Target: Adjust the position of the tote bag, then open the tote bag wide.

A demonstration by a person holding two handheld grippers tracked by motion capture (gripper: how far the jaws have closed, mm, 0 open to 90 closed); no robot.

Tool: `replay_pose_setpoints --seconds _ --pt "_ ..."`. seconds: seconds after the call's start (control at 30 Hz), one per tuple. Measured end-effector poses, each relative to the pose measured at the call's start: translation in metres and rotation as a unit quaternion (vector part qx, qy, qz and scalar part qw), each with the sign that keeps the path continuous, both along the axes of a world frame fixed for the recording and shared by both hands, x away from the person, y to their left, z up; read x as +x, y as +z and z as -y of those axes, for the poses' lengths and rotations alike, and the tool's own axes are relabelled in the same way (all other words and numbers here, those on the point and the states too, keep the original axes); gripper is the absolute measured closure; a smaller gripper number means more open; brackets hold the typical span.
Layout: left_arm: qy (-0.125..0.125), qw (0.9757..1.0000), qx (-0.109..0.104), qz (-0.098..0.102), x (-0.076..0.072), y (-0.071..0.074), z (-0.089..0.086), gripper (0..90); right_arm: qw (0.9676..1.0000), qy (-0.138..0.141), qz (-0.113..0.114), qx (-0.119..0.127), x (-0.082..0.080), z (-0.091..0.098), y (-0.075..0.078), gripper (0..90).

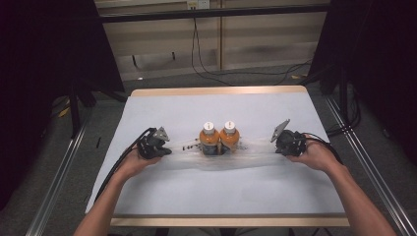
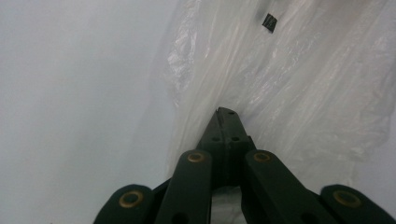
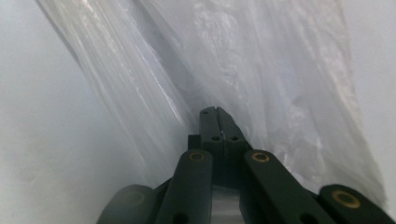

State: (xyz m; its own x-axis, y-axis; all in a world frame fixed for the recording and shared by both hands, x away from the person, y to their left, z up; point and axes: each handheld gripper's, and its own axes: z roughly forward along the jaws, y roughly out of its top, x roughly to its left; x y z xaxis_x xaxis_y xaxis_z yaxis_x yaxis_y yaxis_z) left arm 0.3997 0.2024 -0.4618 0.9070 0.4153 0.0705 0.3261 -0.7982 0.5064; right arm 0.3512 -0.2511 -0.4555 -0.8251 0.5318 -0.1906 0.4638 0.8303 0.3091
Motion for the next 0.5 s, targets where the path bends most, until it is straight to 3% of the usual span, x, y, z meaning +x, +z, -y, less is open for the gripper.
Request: replay_pose_setpoints --seconds 0.1,0.17,0.3,0.43,0.5 --pt "0.007 0.9998 -0.015 -0.007 0.000 -0.001 -0.004 90.0 1.0000 -0.006 0.004 0.004 -0.003 0.002 0.000 90.0" --pt "0.020 0.9990 -0.038 -0.015 0.000 -0.003 -0.008 90.0 0.9999 -0.007 0.010 0.009 -0.004 0.003 -0.001 90.0" --pt "0.040 0.9953 -0.085 -0.025 -0.001 -0.006 -0.015 90.0 0.9998 -0.008 0.020 0.003 -0.003 -0.003 -0.001 90.0" --pt "0.052 0.9900 -0.130 -0.016 -0.004 -0.002 -0.020 90.0 0.9986 -0.014 0.029 0.042 -0.002 -0.003 0.000 90.0" --pt "0.052 0.9889 -0.139 -0.009 -0.006 0.002 -0.020 90.0 0.9970 -0.019 0.035 0.067 -0.002 -0.003 0.002 90.0"
